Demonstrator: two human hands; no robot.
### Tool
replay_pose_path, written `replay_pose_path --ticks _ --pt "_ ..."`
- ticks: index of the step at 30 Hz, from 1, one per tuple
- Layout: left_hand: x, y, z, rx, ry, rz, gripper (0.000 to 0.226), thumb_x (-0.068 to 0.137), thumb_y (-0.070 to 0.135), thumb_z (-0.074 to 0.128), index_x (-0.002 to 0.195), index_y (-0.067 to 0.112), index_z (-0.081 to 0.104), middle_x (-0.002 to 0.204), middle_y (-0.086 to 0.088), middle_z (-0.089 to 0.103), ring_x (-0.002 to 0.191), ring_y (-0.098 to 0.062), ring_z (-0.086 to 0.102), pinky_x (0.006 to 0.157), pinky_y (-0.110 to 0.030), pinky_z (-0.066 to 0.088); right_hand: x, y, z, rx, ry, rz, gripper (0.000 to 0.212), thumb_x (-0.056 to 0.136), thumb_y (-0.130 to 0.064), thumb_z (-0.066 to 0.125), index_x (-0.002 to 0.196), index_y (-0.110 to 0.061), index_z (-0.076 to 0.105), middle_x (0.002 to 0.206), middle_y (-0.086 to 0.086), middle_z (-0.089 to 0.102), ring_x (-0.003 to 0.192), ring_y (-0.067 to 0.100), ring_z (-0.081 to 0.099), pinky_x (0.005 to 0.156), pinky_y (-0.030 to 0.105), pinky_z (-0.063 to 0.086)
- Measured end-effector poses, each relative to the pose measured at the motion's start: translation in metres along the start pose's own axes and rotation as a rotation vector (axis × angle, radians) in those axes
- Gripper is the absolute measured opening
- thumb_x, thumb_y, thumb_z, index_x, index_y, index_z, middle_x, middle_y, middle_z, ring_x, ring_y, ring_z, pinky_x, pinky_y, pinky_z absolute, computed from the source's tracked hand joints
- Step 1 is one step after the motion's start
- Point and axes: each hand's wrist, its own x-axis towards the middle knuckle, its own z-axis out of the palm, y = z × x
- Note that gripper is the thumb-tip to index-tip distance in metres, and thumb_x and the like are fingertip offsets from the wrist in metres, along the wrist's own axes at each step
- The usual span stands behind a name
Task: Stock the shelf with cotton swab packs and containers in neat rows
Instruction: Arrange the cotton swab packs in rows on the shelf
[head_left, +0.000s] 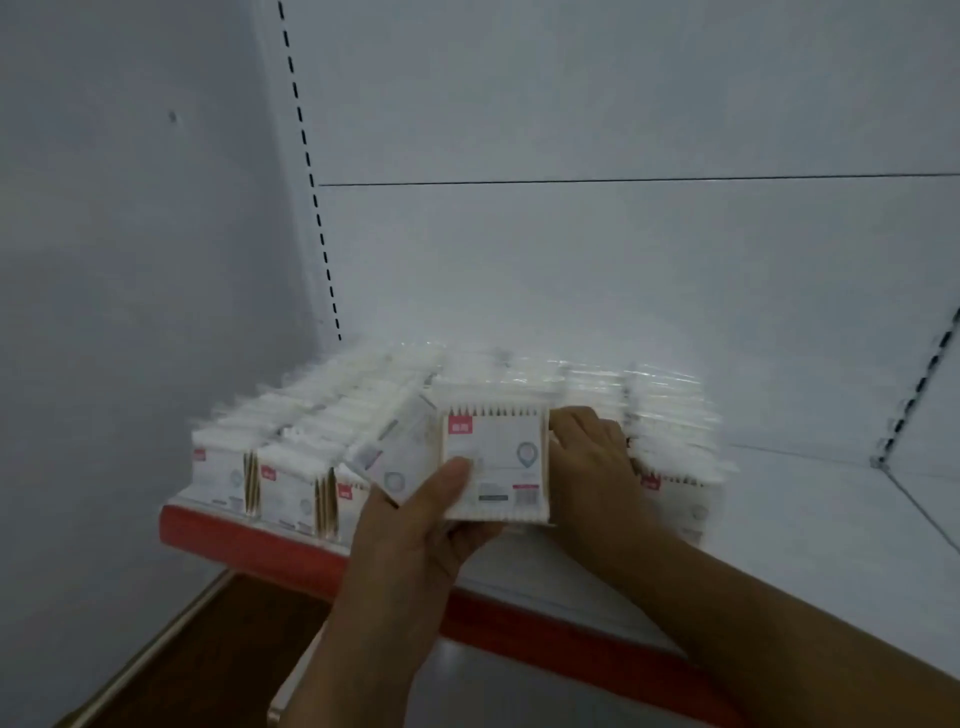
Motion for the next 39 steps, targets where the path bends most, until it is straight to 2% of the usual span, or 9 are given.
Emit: replay_pose_path --ticks 3,6,10,14,18,21,24,31,39 --pt "0.004 -0.011 -0.001 -0.019 -0.104 -0.079 0.041 0.064 0.01 0.076 0.104 0.015 0.071 0.103 -0.016 0.072 0.089 -0.032 0.072 0.061 -0.036 0.058 -0.005 -0.006 -0.001 0.062 0.09 0.044 0.028 0.065 -0.012 0.077 0.083 -0.01 0.056 0.071 0.016 0.063 0.067 0.03 0.062 0.069 0.043 0.054" --pt "0.008 -0.018 0.002 -0.064 -0.189 -0.125 0.031 0.067 0.015 0.068 0.097 0.019 0.075 0.102 -0.015 0.073 0.088 -0.031 0.072 0.06 -0.037 0.058 -0.003 -0.004 -0.015 0.226 0.024 0.235 0.046 0.053 0.009 0.084 0.095 -0.002 0.067 0.095 0.018 0.064 0.091 0.035 0.061 0.085 0.043 0.049" --pt "0.023 -0.033 0.005 -0.071 -0.25 -0.152 0.031 0.068 0.012 0.068 0.097 0.022 0.076 0.1 -0.011 0.074 0.085 -0.027 0.072 0.058 -0.035 0.058 -0.021 0.014 -0.043 0.387 0.201 0.385 0.011 0.088 -0.017 0.061 0.097 -0.017 0.067 0.091 -0.006 0.068 0.084 0.012 0.063 0.071 0.026 0.047" --pt "0.036 -0.053 0.01 0.07 -0.217 -0.115 0.047 0.059 0.009 0.086 0.103 0.017 0.072 0.103 -0.013 0.073 0.092 -0.03 0.071 0.063 -0.037 0.058 -0.048 0.017 -0.051 0.804 0.087 0.625 0.021 0.092 -0.039 0.047 0.107 -0.032 0.06 0.08 -0.002 0.07 0.062 0.013 0.064 0.054 0.019 0.049" --pt "0.035 -0.061 0.009 0.216 -0.18 -0.052 0.042 0.063 0.035 0.083 0.102 0.025 0.074 0.104 -0.008 0.074 0.094 -0.026 0.071 0.068 -0.032 0.058 -0.056 0.02 -0.049 0.733 0.001 0.715 0.032 0.078 -0.017 0.075 0.095 -0.036 0.057 0.072 0.001 0.067 0.063 0.018 0.064 0.063 0.039 0.057" --pt "0.037 -0.063 0.009 0.077 0.032 -0.1 0.043 0.066 0.039 0.074 0.104 0.019 0.07 0.096 -0.008 0.075 0.082 -0.022 0.073 0.056 -0.031 0.057 -0.06 0.035 -0.07 0.577 0.209 0.75 0.033 0.073 -0.024 0.076 0.091 -0.043 0.055 0.069 -0.017 0.066 0.057 0.002 0.061 0.05 0.015 0.049" --pt "0.039 -0.062 0.012 -0.048 0.123 -0.174 0.031 0.067 0.044 0.061 0.082 0.024 0.078 0.085 -0.006 0.076 0.068 -0.021 0.073 0.045 -0.031 0.054 -0.059 0.042 -0.082 0.351 0.087 0.717 0.029 0.068 -0.041 0.072 0.088 -0.049 0.053 0.072 -0.023 0.064 0.064 -0.004 0.061 0.051 0.01 0.046" --pt "0.031 -0.054 0.009 -0.107 -0.038 -0.233 0.044 0.066 0.019 0.061 0.107 0.006 0.062 0.087 -0.017 0.073 0.067 -0.03 0.07 0.041 -0.032 0.052 -0.054 0.023 -0.039 0.076 -0.028 0.486 0.027 0.072 -0.028 0.082 0.095 -0.02 0.072 0.091 -0.004 0.063 0.064 0.005 0.05 0.056 0.006 0.033" --pt "0.029 -0.057 0.003 0.1 -0.223 -0.244 0.062 0.056 -0.005 0.06 0.118 0.004 0.055 0.103 -0.023 0.07 0.086 -0.039 0.07 0.054 -0.037 0.056 -0.05 0.022 -0.036 0.066 -0.062 0.463 0.032 0.079 -0.041 0.074 0.106 -0.025 0.071 0.089 -0.007 0.062 0.069 0.009 0.057 0.059 0.018 0.044"
